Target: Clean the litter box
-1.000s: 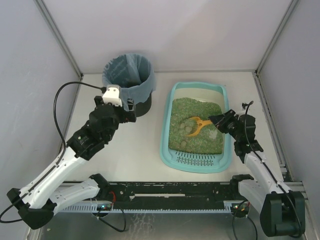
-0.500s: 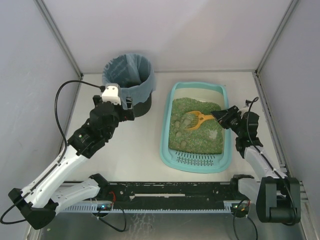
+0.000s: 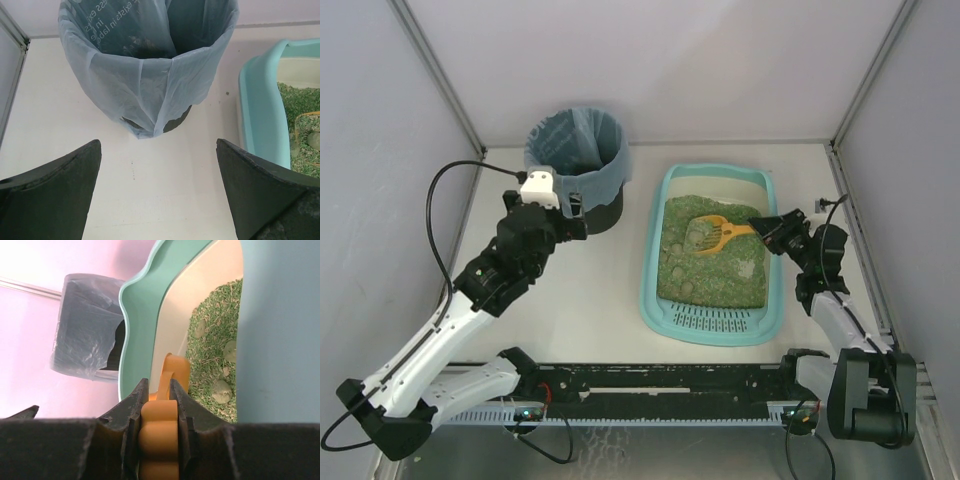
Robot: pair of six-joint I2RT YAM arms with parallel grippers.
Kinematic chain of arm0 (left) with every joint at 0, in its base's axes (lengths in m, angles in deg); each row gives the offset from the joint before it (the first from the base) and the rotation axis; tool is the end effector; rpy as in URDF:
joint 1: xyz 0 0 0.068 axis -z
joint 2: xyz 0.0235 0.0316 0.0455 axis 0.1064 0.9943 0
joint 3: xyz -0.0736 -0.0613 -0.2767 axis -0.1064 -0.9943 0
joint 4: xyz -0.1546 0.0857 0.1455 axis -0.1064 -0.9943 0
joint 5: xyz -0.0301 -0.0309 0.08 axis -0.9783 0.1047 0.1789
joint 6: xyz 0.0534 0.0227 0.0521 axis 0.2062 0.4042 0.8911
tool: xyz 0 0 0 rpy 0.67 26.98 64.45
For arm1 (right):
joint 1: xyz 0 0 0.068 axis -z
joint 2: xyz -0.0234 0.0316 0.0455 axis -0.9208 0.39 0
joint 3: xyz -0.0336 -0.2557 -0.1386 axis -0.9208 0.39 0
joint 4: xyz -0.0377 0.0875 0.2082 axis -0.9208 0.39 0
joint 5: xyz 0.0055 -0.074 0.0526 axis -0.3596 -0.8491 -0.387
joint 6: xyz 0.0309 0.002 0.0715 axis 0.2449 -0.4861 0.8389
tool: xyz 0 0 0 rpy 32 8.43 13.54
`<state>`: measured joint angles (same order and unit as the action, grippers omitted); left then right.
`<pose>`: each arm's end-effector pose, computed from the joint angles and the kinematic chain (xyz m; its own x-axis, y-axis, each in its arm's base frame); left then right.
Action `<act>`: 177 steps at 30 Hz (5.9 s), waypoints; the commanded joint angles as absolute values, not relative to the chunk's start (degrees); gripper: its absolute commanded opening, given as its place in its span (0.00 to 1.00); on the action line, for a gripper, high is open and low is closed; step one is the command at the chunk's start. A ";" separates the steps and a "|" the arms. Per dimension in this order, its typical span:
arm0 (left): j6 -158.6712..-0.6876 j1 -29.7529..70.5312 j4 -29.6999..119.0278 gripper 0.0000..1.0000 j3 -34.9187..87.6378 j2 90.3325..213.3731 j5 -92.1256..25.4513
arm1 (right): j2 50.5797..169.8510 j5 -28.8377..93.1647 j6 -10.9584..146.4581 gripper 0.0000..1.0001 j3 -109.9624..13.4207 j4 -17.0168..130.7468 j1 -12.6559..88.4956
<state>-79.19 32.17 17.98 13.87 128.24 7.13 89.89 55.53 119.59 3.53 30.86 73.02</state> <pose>0.1542 -0.0765 0.3880 -0.2451 -0.0140 -0.9694 0.0777 0.9964 -0.0340 0.2157 0.0119 0.2575 -0.4558 0.7837 -0.4220 -0.0453 0.4531 0.8903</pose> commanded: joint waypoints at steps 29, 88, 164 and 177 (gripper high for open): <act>-88.14 14.93 22.43 1.00 10.82 123.31 -7.13 | 79.92 63.33 140.50 0.00 12.12 12.66 86.58; -89.02 10.94 21.40 1.00 9.39 120.67 -0.07 | 86.94 22.59 134.25 0.00 -19.56 36.29 49.96; -81.75 18.94 23.31 0.91 10.28 124.27 -13.10 | 74.44 3.92 80.60 0.00 -24.86 66.30 36.98; -80.81 36.78 21.88 0.91 17.57 131.29 -12.46 | 87.29 1.51 80.63 0.00 -28.79 78.54 40.62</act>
<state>-80.44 36.54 20.39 11.25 129.72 -10.81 84.36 5.02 80.86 -25.00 74.68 40.22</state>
